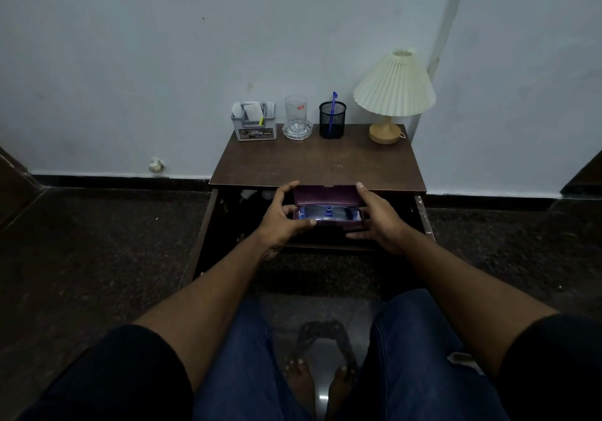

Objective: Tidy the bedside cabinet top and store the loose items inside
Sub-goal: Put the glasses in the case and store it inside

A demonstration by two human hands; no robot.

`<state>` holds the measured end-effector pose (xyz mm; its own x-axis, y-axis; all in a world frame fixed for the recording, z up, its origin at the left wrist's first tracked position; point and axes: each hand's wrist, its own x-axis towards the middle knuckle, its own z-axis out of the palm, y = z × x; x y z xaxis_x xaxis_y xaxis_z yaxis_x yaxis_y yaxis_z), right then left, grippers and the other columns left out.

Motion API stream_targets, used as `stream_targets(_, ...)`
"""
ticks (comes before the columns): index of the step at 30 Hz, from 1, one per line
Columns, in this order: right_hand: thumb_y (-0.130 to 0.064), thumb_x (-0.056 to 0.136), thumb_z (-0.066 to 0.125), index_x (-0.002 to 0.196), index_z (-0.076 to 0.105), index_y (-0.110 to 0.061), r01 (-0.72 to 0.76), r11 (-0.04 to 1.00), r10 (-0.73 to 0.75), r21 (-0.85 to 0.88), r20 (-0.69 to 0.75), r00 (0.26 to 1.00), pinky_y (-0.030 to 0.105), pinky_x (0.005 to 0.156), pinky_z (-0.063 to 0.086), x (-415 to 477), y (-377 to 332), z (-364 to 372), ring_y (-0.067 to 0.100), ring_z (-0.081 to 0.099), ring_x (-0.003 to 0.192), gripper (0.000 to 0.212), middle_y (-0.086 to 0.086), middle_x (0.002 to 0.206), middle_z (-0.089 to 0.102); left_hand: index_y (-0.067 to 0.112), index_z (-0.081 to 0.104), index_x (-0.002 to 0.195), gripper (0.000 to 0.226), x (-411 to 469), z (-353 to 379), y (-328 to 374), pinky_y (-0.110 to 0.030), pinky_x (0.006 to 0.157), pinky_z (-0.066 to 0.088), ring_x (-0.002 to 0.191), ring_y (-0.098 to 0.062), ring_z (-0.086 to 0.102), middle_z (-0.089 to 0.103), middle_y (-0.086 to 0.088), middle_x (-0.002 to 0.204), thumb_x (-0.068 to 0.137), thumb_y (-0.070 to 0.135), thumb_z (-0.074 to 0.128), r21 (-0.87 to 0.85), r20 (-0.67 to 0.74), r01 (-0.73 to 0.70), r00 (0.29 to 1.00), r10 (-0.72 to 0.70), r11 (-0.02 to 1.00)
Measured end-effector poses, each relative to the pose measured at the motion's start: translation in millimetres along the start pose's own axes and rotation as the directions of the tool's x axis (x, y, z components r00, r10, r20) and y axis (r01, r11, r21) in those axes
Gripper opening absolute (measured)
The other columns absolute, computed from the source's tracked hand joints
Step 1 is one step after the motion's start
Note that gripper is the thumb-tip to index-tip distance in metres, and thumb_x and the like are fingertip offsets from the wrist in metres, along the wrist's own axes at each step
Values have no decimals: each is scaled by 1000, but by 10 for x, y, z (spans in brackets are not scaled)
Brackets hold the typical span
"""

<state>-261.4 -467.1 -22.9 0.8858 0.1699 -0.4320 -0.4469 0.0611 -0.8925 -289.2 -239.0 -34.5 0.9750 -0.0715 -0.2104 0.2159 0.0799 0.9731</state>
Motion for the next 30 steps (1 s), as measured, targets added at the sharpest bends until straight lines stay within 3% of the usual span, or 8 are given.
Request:
stream_targets(5, -53, 100, 51, 120, 61, -13, 29, 996, -25, 86, -47, 999, 47, 79, 62, 30, 44, 71, 29, 72, 101, 46, 9, 115, 70, 29, 53, 128, 69, 22, 47, -32, -53, 94, 58, 109, -36, 70, 68, -23, 117, 76, -8, 80, 38, -22, -12, 1000, 13, 999)
stream_targets(8, -38, 99, 60, 106, 64, -8, 83, 993, -74, 81, -107, 991, 41, 76, 62, 37, 75, 92, 23, 69, 92, 31, 8, 107, 66, 21, 62, 111, 46, 37, 88, -59, -56, 101, 53, 103, -29, 67, 66, -18, 114, 78, -9, 77, 70, -38, -20, 999, 23, 997)
stream_targets(11, -26, 98, 65, 112, 66, -4, 135, 991, -131, 22, -126, 983, 36, 73, 63, 33, 121, 93, 22, 67, 95, 27, 12, 107, 65, 15, 66, 110, 40, 47, 116, -69, -51, 101, 53, 100, -23, 63, 65, -11, 110, 79, -9, 76, 88, -40, -22, 999, 26, 996)
stream_targets(16, -13, 96, 67, 125, 61, -1, 182, 983, -177, 19, -154, 972, 41, 81, 61, 23, 155, 106, 24, 66, 103, 32, 22, 126, 63, 15, 66, 110, 27, 95, 174, -50, -43, 92, 59, 106, -25, 67, 64, -12, 115, 87, 3, 73, -142, -91, 37, 995, -51, 989)
stream_targets(20, -10, 95, 67, 128, 60, -6, 225, 974, -225, -17, -143, 964, 43, 85, 60, -7, 147, 125, 28, 66, 107, 34, 23, 128, 62, 14, 56, 125, 37, 165, 218, -82, -40, 85, 62, 100, -21, 69, 67, -8, 107, 91, 9, 70, -257, -203, 35, 975, -89, 966)
stream_targets(25, -9, 90, 73, 130, 58, -5, 228, 974, -223, 15, -146, 964, 34, 81, 62, -31, 96, 138, 26, 68, 105, 43, 19, 124, 62, 12, 56, 123, 35, 186, 218, -117, -29, 71, 63, 94, -17, 71, 68, -8, 106, 91, 8, 70, -292, -247, 26, 964, -102, 956)
stream_targets(30, -10, 88, 75, 133, 55, -3, 216, 975, -208, 45, -135, 969, 33, 83, 63, -40, 121, 130, 25, 71, 102, 49, 20, 121, 65, 12, 56, 124, 37, 190, 210, -114, -32, 76, 63, 95, -18, 71, 70, -6, 103, 91, 7, 71, -278, -255, 12, 963, -86, 960)
